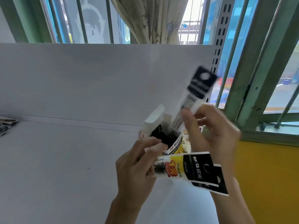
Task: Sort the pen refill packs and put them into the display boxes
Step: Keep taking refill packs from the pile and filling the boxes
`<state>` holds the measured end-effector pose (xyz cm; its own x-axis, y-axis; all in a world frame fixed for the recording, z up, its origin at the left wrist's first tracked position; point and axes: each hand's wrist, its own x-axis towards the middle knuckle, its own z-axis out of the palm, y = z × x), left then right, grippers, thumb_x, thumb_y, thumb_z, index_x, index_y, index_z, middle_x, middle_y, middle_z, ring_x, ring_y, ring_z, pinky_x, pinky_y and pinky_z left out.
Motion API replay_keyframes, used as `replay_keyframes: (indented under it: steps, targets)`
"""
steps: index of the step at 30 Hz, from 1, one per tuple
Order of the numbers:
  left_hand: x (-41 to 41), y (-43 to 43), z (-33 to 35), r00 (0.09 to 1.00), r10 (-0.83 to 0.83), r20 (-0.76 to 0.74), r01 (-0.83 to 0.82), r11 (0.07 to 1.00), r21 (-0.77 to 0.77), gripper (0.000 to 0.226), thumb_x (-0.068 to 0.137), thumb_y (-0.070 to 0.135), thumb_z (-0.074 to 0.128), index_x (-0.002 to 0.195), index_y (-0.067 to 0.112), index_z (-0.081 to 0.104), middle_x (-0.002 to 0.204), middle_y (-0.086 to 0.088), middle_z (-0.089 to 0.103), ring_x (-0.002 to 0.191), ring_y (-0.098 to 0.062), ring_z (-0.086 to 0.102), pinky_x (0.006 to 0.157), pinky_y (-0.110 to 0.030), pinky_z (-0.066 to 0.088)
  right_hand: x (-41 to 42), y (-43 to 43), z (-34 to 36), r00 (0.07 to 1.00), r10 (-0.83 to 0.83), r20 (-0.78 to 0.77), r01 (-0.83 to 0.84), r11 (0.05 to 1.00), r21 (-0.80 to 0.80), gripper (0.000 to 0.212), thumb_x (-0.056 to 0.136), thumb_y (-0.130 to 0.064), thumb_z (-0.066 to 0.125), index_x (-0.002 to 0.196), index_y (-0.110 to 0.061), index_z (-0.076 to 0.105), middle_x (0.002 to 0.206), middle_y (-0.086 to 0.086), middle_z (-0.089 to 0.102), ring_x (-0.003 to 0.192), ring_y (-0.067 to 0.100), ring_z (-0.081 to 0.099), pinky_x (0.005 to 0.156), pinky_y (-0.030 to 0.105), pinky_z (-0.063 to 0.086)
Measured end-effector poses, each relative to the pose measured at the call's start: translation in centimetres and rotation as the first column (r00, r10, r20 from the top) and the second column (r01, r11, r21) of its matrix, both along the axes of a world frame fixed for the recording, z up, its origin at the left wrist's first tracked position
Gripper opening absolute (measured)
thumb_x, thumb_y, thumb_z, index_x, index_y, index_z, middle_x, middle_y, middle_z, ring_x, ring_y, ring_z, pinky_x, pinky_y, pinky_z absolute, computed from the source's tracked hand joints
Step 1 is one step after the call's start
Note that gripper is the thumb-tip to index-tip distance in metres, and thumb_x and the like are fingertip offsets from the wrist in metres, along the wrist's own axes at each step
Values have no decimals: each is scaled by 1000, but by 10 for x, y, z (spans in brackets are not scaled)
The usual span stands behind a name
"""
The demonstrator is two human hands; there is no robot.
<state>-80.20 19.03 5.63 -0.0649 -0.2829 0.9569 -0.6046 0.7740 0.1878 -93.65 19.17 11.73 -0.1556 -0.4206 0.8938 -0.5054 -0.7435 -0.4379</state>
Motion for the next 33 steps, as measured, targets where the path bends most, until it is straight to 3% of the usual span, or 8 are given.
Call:
replay_keyframes:
  steps: [3,7,12,16,18,21,29,33]
  targets:
    - [-5,0,1,995,-19,-99,23,999,40,15,78,14,57,91,21,60,97,9,58,80,0,58,62,-6,42,2,-12,-6,965,-73,-253,144,950,276,8,79,-32,71,82,-25,72,83,-18,53,74,2,51,65,6,39]
    - [-4,-2,0,963,-58,-263,87,991,101,15,75,8,55,86,17,61,89,7,57,76,3,55,63,-4,37,-7,-7,-15,981,193,36,-184,836,517,67,60,-65,64,119,-35,55,119,-18,46,109,2,49,90,25,46]
    - [-1,2,1,906,-121,-405,227,947,227,14,71,18,50,80,18,61,87,0,59,69,-2,51,58,-13,40,-9,-4,-54,902,431,-32,-249,578,777,78,60,-43,78,121,-57,31,116,-30,50,109,-6,48,85,21,45]
    - [3,13,22,682,-162,-713,361,923,135,18,73,25,45,75,25,63,91,4,58,68,-10,51,58,-17,40,-2,-10,-71,952,274,-135,-111,722,682,65,65,-33,80,117,-46,42,111,-25,52,103,-3,49,84,20,45]
    - [9,20,39,569,-130,-812,281,959,43,19,75,22,41,72,24,59,90,1,58,82,-10,53,68,-14,42,-1,-12,-71,956,234,-178,-61,749,660,64,67,-35,78,121,-38,45,111,-24,50,103,-1,48,83,19,44]
    - [16,30,57,510,-111,-853,211,978,-2,24,81,15,34,74,24,54,78,11,52,73,1,49,63,-13,40,2,-11,-75,947,223,-230,-24,766,642,66,68,-35,77,124,-38,42,112,-23,47,104,1,46,84,19,41]
    - [12,26,46,667,-2,-745,182,970,160,12,90,11,53,83,17,60,70,19,64,66,5,60,57,-8,44,15,-2,-77,907,228,-355,19,818,575,74,71,-35,75,134,-32,36,118,-26,34,109,-5,31,88,18,33]
    - [17,22,33,725,192,-661,64,937,343,7,84,23,59,81,24,65,72,15,66,65,0,65,53,-21,53,20,1,-78,892,206,-403,56,833,551,75,72,-34,74,136,-30,34,127,-20,39,118,1,34,91,21,38]
